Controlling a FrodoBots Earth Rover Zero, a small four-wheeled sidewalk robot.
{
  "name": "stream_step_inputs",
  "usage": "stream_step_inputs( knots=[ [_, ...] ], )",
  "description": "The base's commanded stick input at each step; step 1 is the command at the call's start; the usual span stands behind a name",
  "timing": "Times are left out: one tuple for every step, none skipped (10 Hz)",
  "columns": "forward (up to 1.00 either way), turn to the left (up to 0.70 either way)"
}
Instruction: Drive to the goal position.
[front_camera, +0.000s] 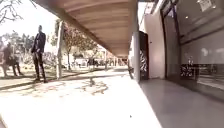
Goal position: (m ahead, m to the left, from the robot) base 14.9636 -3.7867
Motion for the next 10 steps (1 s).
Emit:
stream_step_inputs(
  knots=[
    [0.5, 0.0],
    [0.5, 0.0],
    [0.5, 0.0],
    [0.5, 0.0],
    [0.5, 0.0],
    [0.5, 0.0],
    [0.5, 0.0],
    [0.5, 0.0],
    [0.5, 0.0],
    [0.5, 0.0]
  ],
)
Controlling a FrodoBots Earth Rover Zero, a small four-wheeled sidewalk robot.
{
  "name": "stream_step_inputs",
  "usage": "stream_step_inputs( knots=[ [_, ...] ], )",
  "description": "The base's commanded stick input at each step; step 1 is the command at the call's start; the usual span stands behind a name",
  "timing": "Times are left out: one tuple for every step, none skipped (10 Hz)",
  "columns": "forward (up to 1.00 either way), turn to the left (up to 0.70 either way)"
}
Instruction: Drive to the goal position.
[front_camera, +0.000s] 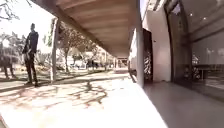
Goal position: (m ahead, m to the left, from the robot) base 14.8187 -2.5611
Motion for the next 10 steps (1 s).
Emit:
stream_step_inputs(
  knots=[
    [0.5, 0.0],
    [0.5, 0.0],
    [0.5, 0.0],
    [0.5, 0.0],
    [0.5, 0.0],
    [0.5, 0.0],
    [0.5, 0.0],
    [0.5, 0.0],
    [0.5, 0.0],
    [0.5, 0.0]
  ],
)
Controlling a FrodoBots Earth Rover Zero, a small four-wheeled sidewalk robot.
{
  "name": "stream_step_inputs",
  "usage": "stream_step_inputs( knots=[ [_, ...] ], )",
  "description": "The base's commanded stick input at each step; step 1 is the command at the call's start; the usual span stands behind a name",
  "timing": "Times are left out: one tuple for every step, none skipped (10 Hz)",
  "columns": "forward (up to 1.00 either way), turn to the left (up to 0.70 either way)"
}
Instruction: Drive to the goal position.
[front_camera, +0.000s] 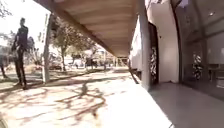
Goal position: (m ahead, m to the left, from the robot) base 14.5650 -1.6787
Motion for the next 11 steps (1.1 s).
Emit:
stream_step_inputs(
  knots=[
    [0.5, 0.0],
    [0.5, 0.0],
    [0.5, 0.0],
    [0.5, 0.0],
    [0.5, 0.0],
    [0.5, 0.0],
    [0.5, 0.0],
    [0.5, 0.0],
    [0.5, 0.0],
    [0.5, 0.07],
    [0.5, 0.33]
  ],
)
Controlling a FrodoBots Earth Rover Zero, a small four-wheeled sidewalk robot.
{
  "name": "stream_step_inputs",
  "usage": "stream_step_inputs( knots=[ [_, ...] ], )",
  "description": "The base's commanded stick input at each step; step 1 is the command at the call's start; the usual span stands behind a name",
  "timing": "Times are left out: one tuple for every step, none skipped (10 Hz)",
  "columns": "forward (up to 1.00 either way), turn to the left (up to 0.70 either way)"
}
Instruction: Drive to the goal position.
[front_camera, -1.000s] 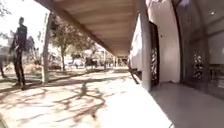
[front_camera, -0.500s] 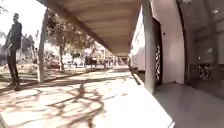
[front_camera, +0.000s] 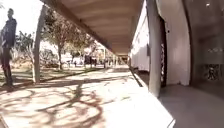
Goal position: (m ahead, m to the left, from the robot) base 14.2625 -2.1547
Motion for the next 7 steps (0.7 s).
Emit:
stream_step_inputs(
  knots=[
    [0.5, 0.47],
    [0.5, 0.25],
    [0.5, 0.0],
    [0.5, 0.0],
    [0.5, 0.0],
    [0.5, 0.0],
    [0.5, 0.0]
  ],
)
